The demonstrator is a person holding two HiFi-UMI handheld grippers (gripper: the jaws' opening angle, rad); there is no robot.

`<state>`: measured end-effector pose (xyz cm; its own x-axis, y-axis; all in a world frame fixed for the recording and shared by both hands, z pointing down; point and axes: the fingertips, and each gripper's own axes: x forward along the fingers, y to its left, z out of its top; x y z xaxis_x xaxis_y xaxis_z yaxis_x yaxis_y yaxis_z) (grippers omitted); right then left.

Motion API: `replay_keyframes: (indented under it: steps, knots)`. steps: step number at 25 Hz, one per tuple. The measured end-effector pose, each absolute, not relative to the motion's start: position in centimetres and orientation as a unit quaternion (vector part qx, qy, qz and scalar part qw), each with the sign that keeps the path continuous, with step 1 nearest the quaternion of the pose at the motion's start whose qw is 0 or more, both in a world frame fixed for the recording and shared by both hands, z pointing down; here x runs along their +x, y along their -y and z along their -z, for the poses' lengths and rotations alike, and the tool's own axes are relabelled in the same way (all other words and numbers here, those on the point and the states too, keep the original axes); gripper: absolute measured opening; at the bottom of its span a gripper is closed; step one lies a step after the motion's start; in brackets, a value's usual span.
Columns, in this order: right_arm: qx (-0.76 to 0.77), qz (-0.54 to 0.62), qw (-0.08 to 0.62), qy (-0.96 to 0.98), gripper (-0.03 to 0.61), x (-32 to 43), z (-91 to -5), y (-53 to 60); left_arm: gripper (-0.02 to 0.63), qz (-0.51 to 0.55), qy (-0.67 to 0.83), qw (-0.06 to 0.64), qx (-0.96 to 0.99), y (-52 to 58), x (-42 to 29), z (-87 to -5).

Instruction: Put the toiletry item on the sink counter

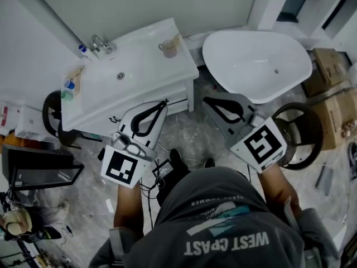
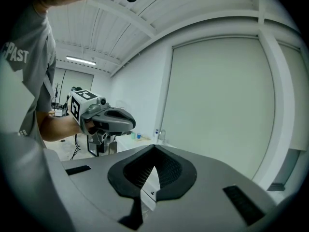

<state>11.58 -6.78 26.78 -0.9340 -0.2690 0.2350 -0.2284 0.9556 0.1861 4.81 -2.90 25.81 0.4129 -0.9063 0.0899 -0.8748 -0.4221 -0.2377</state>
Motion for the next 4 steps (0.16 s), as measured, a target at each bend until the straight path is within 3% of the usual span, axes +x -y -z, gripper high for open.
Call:
replay_keyframes:
  steps: [4]
  knots:
    - [0.128,0.075,0.131,0.980,0.028,12.90,-27.11,6.59,0.002,0.107,-0.531,0.078,-0.837,2.64,6.05,-26.00]
